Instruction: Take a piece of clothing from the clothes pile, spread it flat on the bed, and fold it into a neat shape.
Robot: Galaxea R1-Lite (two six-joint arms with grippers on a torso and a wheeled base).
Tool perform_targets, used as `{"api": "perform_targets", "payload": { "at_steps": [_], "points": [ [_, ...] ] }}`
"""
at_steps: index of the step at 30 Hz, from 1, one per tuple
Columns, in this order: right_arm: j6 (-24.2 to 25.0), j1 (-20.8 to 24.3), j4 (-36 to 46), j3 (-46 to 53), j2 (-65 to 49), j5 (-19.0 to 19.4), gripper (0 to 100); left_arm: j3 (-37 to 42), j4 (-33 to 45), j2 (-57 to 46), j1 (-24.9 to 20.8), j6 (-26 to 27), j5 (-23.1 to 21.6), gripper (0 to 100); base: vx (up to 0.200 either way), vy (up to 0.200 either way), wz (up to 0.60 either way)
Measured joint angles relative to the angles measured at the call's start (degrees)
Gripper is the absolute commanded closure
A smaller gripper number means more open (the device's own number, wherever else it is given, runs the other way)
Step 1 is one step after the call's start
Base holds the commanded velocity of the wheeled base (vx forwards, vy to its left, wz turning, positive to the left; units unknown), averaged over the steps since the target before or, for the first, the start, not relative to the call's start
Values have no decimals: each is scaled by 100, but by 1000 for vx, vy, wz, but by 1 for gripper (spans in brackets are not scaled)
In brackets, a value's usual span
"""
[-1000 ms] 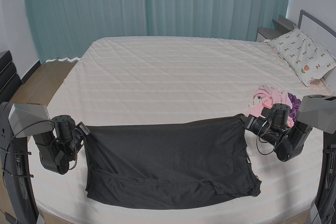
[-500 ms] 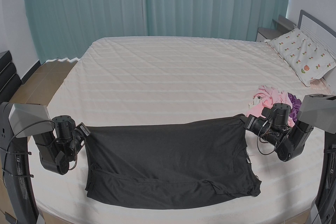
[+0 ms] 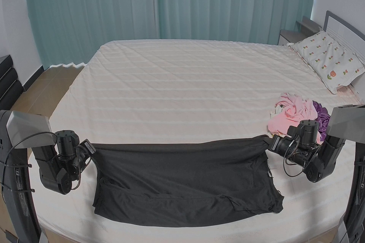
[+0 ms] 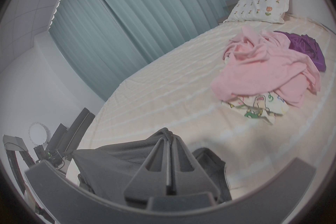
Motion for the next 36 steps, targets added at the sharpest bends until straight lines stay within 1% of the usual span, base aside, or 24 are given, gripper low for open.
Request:
{"api": "perform_targets", "payload": {
  "at_steps": [11,14,20,26,31,35,36],
  "points": [
    [-46,-30,-44,664,-11,284,100,466,-22,38,2,-24,-11,100,0,0,0],
    [-123,-33,-96,896,2,363,100,617,-27,83,2,-33,-68,100,0,0,0],
    [-266,-38,-529,1310,193,449,100,995,-57,229,0,-51,-416,100,0,0,0],
    [-277,-30,-1026,1627,457,569,100,1159,-104,461,-2,-60,-486,100,0,0,0],
    [-272,-27,-1396,1875,734,585,100,1268,-503,741,-23,-55,-495,100,0,0,0],
    [-268,-27,-1437,1982,890,585,100,1371,-744,942,-67,-46,-492,100,0,0,0],
    [-271,-27,-1442,1997,923,585,100,1397,-824,984,-76,-44,-492,0,0,0,0]
  ]
}}
